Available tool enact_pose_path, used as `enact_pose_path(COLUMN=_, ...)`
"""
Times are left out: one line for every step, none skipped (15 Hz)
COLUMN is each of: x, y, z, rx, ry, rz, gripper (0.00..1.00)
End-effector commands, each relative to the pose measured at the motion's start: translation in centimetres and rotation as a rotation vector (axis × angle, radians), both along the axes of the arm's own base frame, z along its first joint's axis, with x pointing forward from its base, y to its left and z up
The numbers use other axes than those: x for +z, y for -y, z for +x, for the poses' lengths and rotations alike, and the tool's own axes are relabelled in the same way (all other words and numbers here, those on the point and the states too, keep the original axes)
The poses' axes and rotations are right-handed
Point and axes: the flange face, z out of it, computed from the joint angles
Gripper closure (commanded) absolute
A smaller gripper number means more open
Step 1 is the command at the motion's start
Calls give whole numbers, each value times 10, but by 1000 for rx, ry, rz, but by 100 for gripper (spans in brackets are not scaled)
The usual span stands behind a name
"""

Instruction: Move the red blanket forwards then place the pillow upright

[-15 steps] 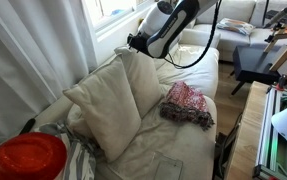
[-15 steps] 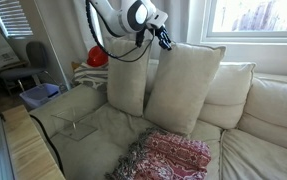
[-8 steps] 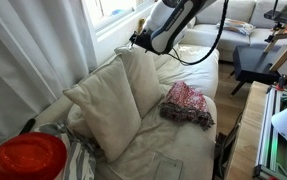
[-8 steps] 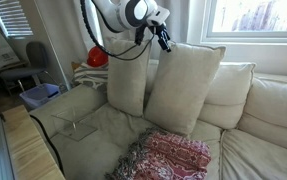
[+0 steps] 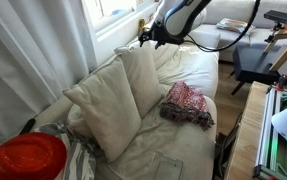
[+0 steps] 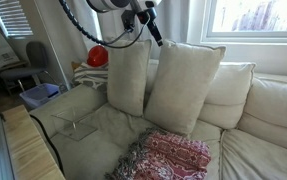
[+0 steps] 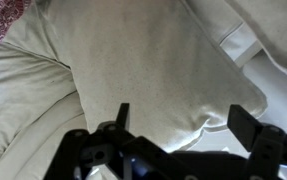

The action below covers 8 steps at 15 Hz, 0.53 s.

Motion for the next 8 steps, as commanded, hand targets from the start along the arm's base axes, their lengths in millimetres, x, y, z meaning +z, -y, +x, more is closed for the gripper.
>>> enact_pose_path(x=10, y=2, z=-37, rx=157, ry=-110, rz=-69, gripper=0)
enact_pose_path(x=13, y=2, z=-44, rx=197, ry=-139, rz=-96, gripper=0)
enact_pose_path(x=14, y=2, z=-49, rx=237, ry=-166, rz=-121, gripper=0)
enact_pose_path(x=16, y=-1, z=-56, rx=277, ry=-190, rz=-148, gripper=0)
enact_pose_path(x=20, y=-1, z=-64, rx=321, ry=-207, rz=-179, gripper=0)
enact_pose_path(x=24, y=-2, z=-70, rx=366, ry=-217, rz=-212, gripper=0)
enact_pose_path(x=29, y=-3, z=-80, rx=415, ry=-221, rz=-243, gripper=0)
enact_pose_path(x=34, y=-4, z=-88, rx=459, ry=-225, rz=-274, gripper=0)
